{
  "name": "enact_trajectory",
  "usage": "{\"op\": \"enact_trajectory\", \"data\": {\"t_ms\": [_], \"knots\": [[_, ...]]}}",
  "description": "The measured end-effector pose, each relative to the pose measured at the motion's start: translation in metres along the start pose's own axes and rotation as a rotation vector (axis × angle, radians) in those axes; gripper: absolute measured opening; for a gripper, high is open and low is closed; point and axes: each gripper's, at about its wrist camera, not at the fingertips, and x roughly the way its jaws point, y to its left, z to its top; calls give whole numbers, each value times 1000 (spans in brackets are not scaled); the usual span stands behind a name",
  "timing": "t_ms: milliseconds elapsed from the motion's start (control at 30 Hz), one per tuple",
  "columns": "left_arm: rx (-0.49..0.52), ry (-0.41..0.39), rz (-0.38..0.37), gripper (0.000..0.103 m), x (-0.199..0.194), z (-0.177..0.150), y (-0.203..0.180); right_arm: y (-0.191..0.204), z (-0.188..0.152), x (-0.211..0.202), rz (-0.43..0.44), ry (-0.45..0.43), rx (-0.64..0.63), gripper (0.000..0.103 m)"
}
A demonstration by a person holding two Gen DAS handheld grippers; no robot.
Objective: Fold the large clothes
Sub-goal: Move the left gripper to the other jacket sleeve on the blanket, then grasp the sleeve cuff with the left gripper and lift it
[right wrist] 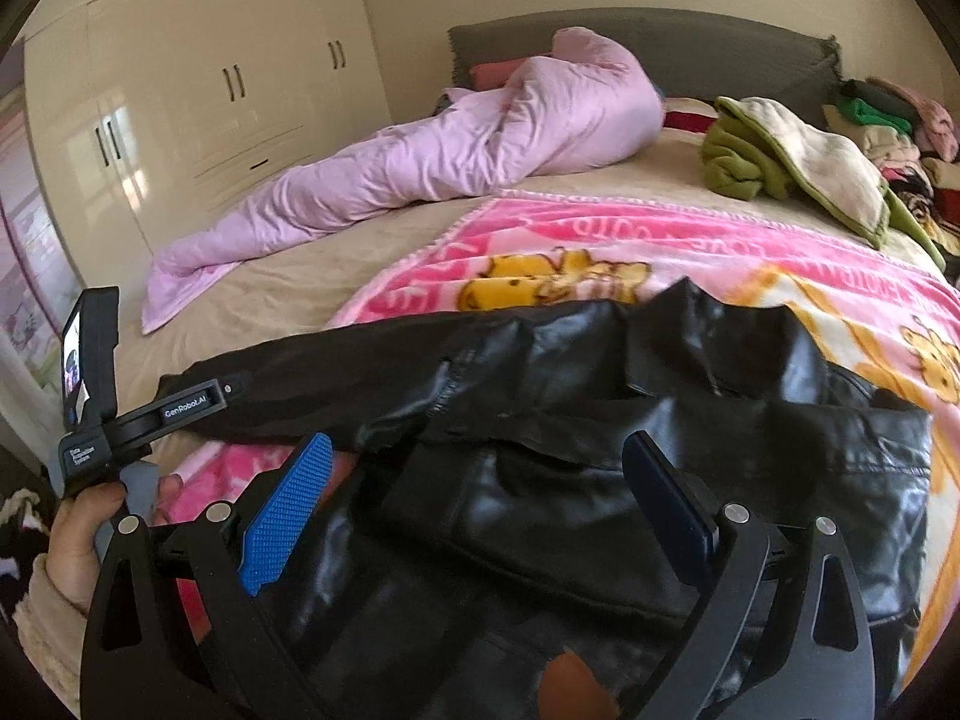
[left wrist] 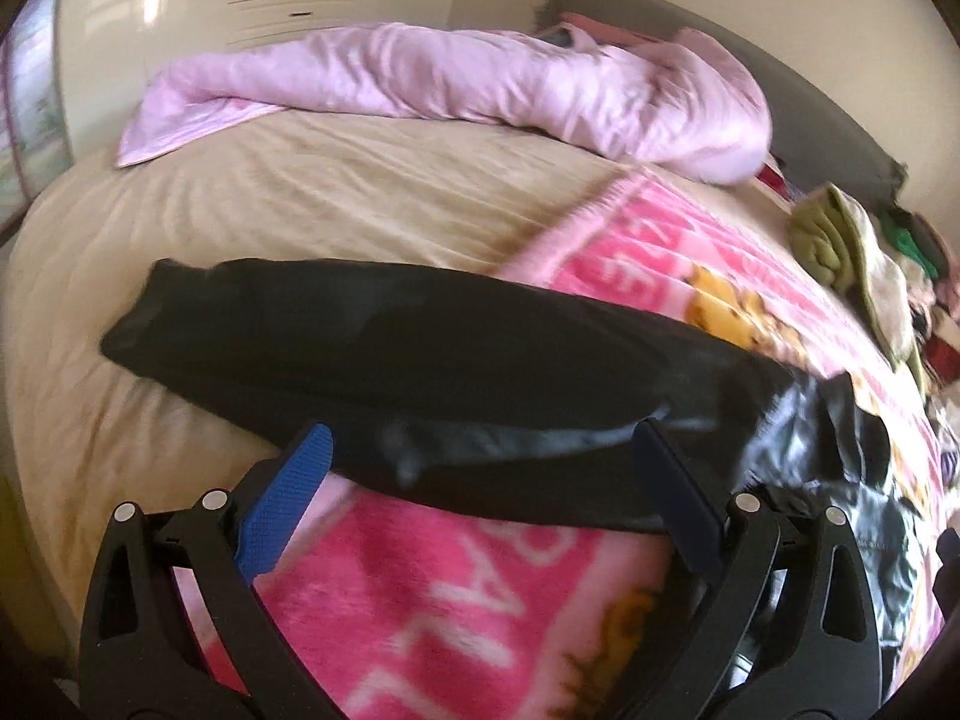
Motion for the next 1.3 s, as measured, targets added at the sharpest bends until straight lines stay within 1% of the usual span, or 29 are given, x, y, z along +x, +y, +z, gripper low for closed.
{"op": "enact_trajectory", "data": {"t_ms": [267, 433, 567, 667, 700, 800, 867, 967, 1067, 1100, 1133, 1167, 1200, 1233, 1267, 1300], "knots": [[-81, 3, 128, 94, 10, 7, 39, 29, 4, 29, 52, 38, -46, 97], [-178, 2, 138, 94, 13, 12, 67, 47, 0, 46, 67, 76, -93, 99], [-249, 16, 136, 94, 22, 16, 90, 57, -4, 52, 77, 93, -107, 99], [-295, 36, 170, 94, 33, 14, 108, 57, -8, 53, 84, 98, -105, 99], [-307, 45, 169, 94, 36, 13, 111, 56, -9, 53, 83, 100, -102, 99], [-368, 71, 105, 94, 46, 8, 123, 52, -11, 55, 82, 104, -91, 99], [-395, 82, 97, 94, 53, 6, 130, 50, -11, 56, 74, 108, -87, 99], [-429, 61, 74, 94, 59, 10, 140, 46, -13, 56, 71, 113, -75, 99], [-505, 25, -4, 93, 63, 9, 151, 43, -15, 54, 68, 108, -70, 99], [-517, 13, -16, 93, 64, 10, 154, 42, -15, 54, 68, 107, -69, 99], [-520, 0, -21, 90, 64, 11, 155, 41, -15, 53, 66, 106, -67, 99], [-524, -9, -23, 74, 64, 12, 156, 40, -15, 52, 66, 104, -64, 99], [-531, -12, -8, 49, 64, 13, 158, 39, -15, 50, 67, 103, -63, 99], [-543, -21, -9, 37, 63, 13, 161, 38, -15, 49, 66, 102, -62, 99], [-560, -35, -33, 26, 61, 13, 164, 37, -16, 47, 61, 101, -61, 99], [-569, -52, -53, 19, 59, 13, 166, 35, -16, 45, 52, 101, -60, 99]]}}
